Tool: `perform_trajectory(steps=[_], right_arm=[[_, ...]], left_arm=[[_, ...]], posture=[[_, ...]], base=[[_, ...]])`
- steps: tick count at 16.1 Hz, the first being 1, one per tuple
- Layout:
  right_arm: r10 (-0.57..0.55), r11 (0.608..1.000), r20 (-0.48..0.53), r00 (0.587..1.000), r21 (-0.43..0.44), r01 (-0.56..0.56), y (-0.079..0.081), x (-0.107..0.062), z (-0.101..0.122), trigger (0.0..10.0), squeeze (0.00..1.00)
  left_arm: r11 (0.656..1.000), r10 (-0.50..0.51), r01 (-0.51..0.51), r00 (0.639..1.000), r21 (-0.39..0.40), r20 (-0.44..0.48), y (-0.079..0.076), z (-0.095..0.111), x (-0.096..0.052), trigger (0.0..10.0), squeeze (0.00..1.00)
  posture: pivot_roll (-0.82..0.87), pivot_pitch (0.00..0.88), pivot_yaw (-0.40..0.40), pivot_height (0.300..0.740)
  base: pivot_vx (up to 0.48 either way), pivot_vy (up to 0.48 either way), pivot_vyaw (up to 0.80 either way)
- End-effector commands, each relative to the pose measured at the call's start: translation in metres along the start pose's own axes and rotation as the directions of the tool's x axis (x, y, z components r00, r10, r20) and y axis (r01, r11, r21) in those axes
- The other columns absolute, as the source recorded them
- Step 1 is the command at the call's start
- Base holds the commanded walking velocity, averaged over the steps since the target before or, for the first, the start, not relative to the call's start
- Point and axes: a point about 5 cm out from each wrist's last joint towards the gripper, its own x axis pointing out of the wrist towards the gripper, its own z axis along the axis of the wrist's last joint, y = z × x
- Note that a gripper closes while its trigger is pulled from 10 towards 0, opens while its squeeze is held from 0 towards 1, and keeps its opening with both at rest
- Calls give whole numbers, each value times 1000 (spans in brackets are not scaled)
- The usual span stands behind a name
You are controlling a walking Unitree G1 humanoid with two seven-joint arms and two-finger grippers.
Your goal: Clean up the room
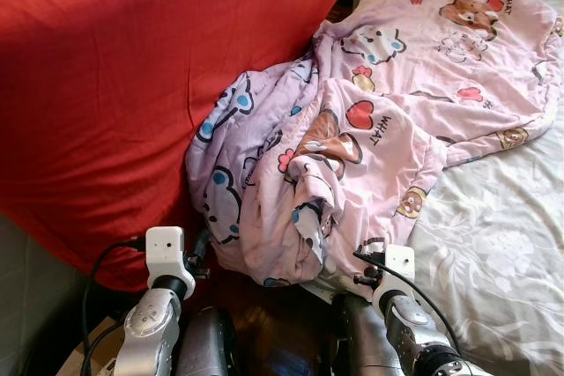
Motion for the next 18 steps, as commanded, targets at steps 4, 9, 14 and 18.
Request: perform_trajectory(steps=[4,9,14,18], right_arm=[[11,999,118,993,37,-16,-1,-1,11,0,0],[51,996,252,966,51,-66,-9,-8,15,10000,0],[88,995,305,948,11,-96,3,-6,28,10000,0],[101,994,314,944,1,-107,5,-6,29,10000,0]], left_arm=[[1000,19,-19,999,-2,-28,2,-8,6,10000,0],[999,37,-37,999,-5,-27,4,-10,17,10000,0],[1000,25,-25,1000,-1,-17,1,-10,24,10000,0],[999,35,-34,998,10,-53,5,-19,21,10000,0]], posture=[[-29,87,-1,602],[-63,43,0,602],[-65,24,2,652],[-64,15,3,692]], base=[[0,0,0],[0,0,0],[0,0,0],[0,0,0]])
